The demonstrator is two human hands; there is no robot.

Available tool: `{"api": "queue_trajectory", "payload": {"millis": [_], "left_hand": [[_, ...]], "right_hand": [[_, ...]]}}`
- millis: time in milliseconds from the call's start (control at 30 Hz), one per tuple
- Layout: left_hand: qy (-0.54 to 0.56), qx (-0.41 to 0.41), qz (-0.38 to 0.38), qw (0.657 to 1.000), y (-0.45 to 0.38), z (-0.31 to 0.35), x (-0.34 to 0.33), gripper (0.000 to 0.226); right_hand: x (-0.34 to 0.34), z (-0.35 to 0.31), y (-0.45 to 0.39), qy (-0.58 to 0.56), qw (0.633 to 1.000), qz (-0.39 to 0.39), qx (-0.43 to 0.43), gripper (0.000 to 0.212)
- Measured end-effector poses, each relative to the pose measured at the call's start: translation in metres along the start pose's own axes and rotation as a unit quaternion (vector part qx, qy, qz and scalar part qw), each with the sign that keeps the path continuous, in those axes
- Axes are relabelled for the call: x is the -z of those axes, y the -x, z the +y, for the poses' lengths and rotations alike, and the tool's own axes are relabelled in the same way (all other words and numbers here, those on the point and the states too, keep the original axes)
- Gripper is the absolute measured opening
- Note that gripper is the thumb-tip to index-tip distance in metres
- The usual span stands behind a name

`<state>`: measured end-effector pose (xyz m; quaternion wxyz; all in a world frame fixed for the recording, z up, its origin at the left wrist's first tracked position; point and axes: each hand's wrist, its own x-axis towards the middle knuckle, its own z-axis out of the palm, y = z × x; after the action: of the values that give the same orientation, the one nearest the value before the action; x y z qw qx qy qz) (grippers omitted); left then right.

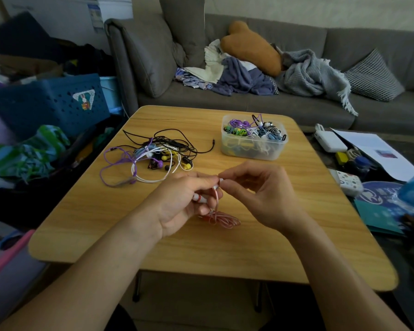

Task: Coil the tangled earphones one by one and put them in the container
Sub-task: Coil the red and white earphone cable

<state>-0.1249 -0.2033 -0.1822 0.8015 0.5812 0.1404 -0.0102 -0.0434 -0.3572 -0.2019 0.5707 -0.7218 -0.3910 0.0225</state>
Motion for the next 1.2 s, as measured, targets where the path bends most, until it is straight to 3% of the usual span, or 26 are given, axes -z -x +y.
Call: {"api": "queue_trajectory", "payload": {"millis": [233,433,800,900,1033,1133,1200], "left_hand": [[0.045,0.048,-0.045,0.997,0.001,0.003,0.003,0.015],[0.039,0.011,-0.029,0.999,-0.001,0.001,0.004,0.01],[0.002,-0.022,-0.016,1.0,-0.002,-0.003,0.004,0.006],[-0.016,-0.012,-0.009,1.0,-0.003,-0.005,0.005,0.014],[-0.006,-0.002,-0.009,1.0,-0.004,-0.007,0.004,0.006],[0.023,0.003,0.001,1.0,-0.007,-0.006,0.004,0.015],[0.034,0.003,0.03,0.999,-0.012,-0.006,0.007,0.018]], "right_hand": [[0.002,0.0,0.0,-0.062,0.997,-0.021,-0.032,0.01],[0.005,-0.002,0.001,-0.098,0.993,-0.026,-0.062,0.032],[-0.001,0.002,0.0,-0.263,0.944,-0.039,-0.197,0.018],[-0.004,0.004,-0.001,-0.239,0.952,-0.036,-0.187,0.017],[-0.006,0.003,-0.001,-0.087,0.987,0.003,-0.134,0.018],[-0.01,-0.001,-0.002,-0.093,0.982,0.08,-0.143,0.023],[-0.009,-0.006,-0.001,-0.048,0.985,0.086,-0.141,0.03]]}}
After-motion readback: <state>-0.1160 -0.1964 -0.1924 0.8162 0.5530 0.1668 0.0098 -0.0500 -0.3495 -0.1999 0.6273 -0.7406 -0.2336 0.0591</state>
